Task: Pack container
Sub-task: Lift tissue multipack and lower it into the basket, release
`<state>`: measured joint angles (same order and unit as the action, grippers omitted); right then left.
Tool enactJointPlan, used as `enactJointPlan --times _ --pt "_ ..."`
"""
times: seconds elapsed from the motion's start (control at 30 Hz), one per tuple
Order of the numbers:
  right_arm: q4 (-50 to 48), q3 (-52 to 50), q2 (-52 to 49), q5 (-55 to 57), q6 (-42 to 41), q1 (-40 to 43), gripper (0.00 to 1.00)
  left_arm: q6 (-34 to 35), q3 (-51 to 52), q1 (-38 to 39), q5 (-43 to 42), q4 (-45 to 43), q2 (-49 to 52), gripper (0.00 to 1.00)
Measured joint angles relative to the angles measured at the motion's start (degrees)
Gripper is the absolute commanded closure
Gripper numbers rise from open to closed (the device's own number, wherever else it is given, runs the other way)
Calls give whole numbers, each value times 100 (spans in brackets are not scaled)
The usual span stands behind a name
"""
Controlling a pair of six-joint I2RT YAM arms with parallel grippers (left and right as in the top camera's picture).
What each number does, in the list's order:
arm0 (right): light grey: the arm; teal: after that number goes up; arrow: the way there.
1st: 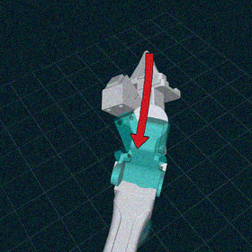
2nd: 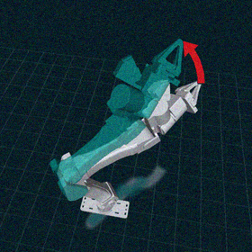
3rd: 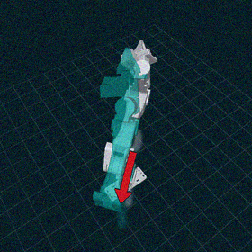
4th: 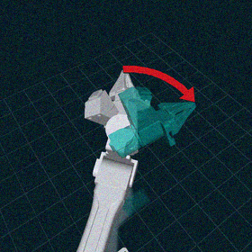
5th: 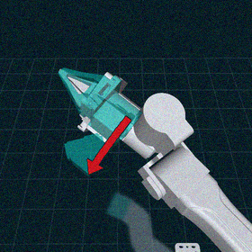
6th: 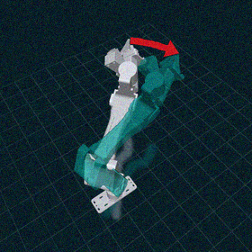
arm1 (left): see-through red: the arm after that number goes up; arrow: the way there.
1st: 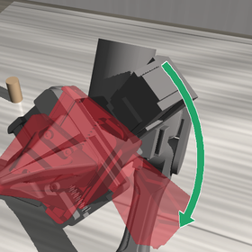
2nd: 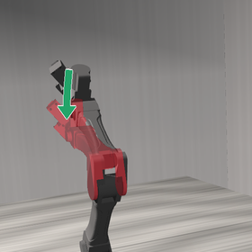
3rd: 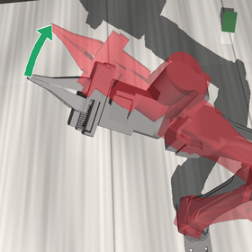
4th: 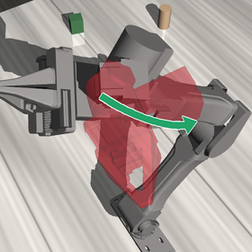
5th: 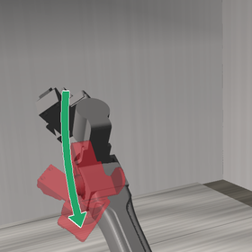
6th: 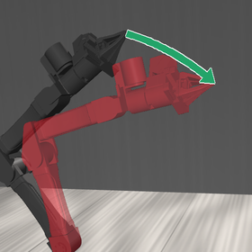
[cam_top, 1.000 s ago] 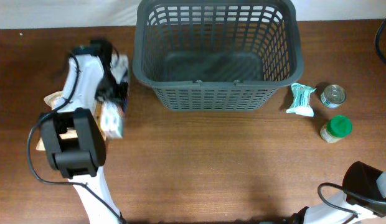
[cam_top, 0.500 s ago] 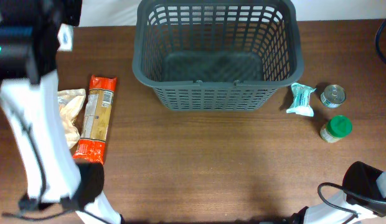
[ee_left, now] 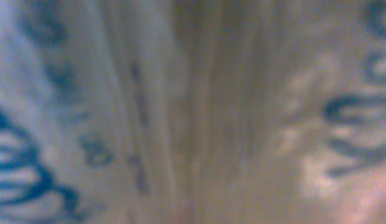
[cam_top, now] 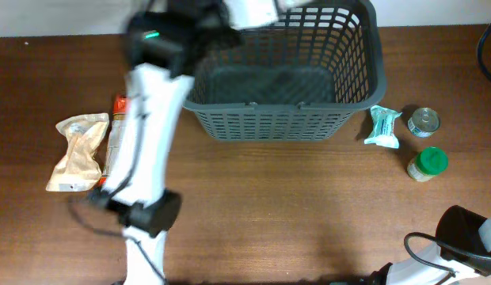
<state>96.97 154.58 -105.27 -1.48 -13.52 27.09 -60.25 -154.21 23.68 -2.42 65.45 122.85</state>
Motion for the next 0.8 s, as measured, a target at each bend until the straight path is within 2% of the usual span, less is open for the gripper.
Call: enactJointPlan --times 0.2,0.5,0.57,0.63,0.67,0.73,0.77,0.8 --pt "0 0 0 0 2 0 1 -216 37 308 179 -468 1082 98" --pt "0 0 0 0 2 0 1 -280 37 308 446 -487 1864 98" --pt "0 0 0 0 -2 0 1 -280 37 308 481 -487 2028 95" --pt "0 0 0 0 4 0 1 -282 39 308 483 -487 2105 77" --pt "0 0 0 0 2 0 1 -282 46 308 483 -485 2114 61" --pt "0 0 0 0 0 0 1 -295 59 317 496 -424 2118 49" --pt "0 0 0 0 0 0 1 -267 59 326 501 -393 2118 39" --pt "0 0 0 0 0 0 1 -216 59 334 503 -380 2118 23"
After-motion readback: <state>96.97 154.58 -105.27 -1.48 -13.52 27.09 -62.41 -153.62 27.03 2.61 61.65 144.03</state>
